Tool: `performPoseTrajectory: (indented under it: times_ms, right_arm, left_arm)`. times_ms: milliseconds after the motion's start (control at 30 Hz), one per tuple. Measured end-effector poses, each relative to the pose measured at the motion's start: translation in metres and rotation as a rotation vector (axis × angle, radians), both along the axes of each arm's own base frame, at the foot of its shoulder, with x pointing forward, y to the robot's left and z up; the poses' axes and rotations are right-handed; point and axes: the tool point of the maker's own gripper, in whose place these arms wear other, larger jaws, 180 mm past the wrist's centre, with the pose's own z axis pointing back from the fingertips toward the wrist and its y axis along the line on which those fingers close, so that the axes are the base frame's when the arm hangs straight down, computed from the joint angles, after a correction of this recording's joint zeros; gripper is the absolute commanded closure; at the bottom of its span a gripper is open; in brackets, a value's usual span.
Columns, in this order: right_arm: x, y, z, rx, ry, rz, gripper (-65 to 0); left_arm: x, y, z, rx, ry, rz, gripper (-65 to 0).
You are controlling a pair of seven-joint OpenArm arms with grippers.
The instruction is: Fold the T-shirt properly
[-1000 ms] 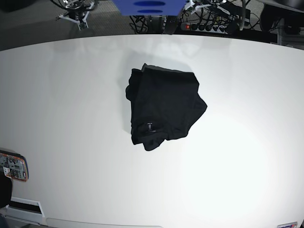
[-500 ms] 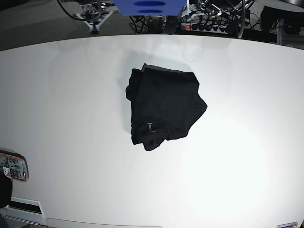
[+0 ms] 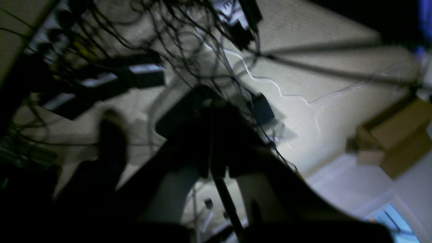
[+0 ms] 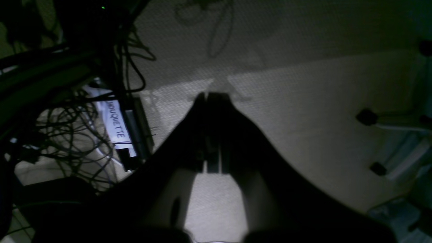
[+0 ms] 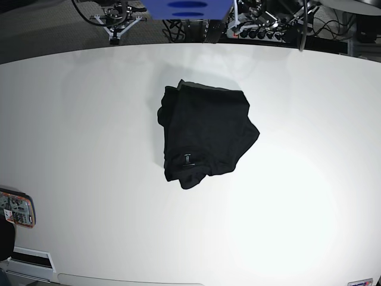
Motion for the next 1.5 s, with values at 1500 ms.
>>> performPoseTrajectory:
  times_ms: [1500]
  right_arm:
    - [0.088,0.006,0.005,0.011,-0.123,0.005,0.0]
  left_arm:
    - [0.031,-0.025,-0.001,-0.034,-0.047,-0.008,0.0]
